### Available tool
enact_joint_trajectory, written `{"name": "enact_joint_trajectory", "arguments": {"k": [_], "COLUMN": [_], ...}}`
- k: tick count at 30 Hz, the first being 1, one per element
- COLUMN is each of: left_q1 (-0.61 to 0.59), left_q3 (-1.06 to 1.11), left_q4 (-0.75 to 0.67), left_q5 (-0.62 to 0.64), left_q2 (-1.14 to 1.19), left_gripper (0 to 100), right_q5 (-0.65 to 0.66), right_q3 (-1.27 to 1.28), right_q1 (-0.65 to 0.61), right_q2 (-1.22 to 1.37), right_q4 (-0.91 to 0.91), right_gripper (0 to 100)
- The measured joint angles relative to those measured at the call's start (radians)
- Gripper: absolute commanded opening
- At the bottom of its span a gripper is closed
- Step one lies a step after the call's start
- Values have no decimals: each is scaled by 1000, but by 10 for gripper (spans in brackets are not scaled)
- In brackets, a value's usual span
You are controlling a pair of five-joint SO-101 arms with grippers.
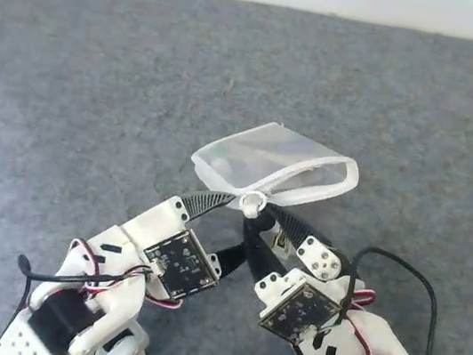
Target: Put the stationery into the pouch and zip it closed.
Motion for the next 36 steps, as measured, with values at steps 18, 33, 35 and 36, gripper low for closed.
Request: {"name": "enact_joint_trajectory", "arguments": {"k": [18,33,35,36], "left_q1": [-95,-51,-43,-41], "left_q3": [-32,18,18,18], "left_q4": [55,-9,-12,-12], "left_q5": [0,2,21,32], "left_q2": [2,5,3,3], "left_gripper": [246,246,246,246], "right_q5": [2,2,0,0], "right_q3": [-20,-66,-66,-66], "right_q1": [-2,-69,-75,-75], "right_q2": [0,0,0,0], "right_q4": [20,57,57,57], "right_gripper": [5,5,5,5]}}
